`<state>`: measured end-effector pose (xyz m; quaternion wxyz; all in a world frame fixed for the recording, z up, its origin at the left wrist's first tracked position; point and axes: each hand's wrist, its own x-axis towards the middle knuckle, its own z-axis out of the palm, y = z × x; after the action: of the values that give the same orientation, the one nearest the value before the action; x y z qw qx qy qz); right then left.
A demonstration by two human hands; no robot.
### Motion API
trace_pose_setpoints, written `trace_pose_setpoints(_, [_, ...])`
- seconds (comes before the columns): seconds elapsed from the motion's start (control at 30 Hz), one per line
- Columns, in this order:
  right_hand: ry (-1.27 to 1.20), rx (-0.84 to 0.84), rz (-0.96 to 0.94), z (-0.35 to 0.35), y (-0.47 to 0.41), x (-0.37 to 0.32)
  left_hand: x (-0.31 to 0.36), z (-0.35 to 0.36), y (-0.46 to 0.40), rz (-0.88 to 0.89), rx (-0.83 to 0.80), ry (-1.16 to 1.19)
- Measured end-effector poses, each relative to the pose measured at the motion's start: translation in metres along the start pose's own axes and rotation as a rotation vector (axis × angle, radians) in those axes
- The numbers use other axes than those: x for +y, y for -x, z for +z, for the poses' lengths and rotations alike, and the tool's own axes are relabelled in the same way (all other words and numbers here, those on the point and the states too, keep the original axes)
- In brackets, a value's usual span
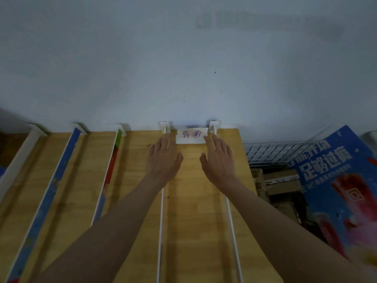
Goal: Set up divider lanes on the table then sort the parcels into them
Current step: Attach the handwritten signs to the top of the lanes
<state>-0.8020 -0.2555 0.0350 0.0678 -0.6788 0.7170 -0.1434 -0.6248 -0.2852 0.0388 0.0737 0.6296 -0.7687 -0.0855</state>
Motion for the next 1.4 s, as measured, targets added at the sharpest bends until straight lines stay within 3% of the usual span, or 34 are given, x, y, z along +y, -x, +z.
trace_pose_setpoints(0.27, [0.000, -0.012, -0.046, -0.028, 0.082, -0.049, -0.018, -0.036, 0.101, -0.033, 0.023, -0.047])
trace_pose_setpoints(0.6, [-0.009, -0.040, -0.166, -0.040, 0.149, -0.149, -0.102, -0.088, 0.211, -0.168, 0.063, -0.086])
trace_pose_setpoints(0.87, [-0.010, -0.036, -0.302, -0.013, 0.175, -0.270, -0.216, -0.115, 0.267, -0.281, 0.130, -0.083])
trace_pose_setpoints(1.4, [-0.022, -0.208, -0.369, 0.145, 0.200, -0.520, -0.505, -0.100, 0.340, -0.520, 0.005, 0.019])
